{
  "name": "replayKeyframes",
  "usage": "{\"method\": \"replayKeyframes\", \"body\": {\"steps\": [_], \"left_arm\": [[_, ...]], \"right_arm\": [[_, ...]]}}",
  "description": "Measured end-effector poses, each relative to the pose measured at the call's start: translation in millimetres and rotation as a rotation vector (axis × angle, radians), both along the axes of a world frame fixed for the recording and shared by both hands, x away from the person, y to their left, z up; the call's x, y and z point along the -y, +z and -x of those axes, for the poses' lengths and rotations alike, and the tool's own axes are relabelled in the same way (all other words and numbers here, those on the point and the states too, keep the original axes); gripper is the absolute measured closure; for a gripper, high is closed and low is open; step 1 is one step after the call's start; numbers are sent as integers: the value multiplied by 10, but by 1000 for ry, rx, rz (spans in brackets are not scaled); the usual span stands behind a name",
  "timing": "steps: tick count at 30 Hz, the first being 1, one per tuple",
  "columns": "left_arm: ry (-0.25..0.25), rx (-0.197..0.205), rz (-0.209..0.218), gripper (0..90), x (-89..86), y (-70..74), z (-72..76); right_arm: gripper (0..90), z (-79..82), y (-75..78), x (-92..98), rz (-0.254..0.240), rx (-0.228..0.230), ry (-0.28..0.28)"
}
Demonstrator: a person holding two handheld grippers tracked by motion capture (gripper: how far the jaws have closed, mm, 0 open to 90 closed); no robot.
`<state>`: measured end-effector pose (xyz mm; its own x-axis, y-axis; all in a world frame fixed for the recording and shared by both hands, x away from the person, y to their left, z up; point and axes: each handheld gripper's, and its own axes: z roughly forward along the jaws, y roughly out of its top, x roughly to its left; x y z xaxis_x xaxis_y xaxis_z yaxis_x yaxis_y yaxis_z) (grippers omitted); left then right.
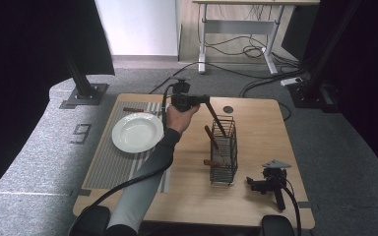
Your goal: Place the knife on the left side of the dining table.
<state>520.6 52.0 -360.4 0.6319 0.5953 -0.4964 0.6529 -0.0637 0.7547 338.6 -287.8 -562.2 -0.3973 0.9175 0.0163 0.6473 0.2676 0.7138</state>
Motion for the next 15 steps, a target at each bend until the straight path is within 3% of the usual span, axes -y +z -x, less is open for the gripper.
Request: {"method": "replayKeyframes", "body": {"steps": [15], "left_arm": [[43,85,42,805,-298,337,171]], "right_arm": [[0,0,0,0,-1,-1,0]]}}
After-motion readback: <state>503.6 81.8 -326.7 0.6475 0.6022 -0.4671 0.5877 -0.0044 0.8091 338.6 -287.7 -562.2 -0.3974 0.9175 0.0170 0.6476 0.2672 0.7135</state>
